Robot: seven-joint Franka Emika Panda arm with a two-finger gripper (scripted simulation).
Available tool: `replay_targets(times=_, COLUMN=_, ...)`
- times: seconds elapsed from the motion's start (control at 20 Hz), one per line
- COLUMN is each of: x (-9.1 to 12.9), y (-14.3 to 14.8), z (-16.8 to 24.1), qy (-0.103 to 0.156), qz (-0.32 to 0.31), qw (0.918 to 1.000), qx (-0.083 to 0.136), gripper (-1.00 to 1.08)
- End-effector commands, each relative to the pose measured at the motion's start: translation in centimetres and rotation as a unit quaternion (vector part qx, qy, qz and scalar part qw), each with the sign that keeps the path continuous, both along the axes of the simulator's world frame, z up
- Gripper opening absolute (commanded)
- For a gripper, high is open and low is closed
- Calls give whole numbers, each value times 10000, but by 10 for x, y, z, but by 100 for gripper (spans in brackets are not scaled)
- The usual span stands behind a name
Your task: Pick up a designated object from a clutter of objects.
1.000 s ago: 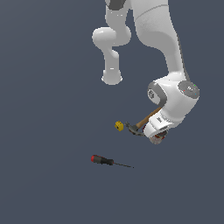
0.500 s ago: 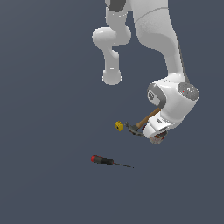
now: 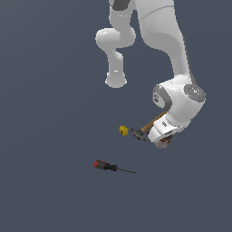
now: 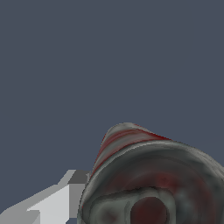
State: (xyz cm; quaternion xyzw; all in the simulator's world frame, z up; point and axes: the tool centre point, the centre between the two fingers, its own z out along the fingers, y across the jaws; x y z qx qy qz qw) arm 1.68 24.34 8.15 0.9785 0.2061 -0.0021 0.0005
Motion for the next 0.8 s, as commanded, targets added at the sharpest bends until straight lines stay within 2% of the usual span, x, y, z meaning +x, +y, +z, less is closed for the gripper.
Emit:
replay_targets(times=0.0, x=-1, y=-2, z=7, qy=-16, qz=-1, qw=10000, qx=5, gripper=-100)
replay_targets(times=0.4, x=-11, y=-14, z=47, qy=-17, qz=0, qw=10000, qx=2, gripper=-100)
replay_targets(times=0.75, x=-27, y=-33, z=106, qy=-17, qz=0, qw=10000, qx=2, gripper=-100)
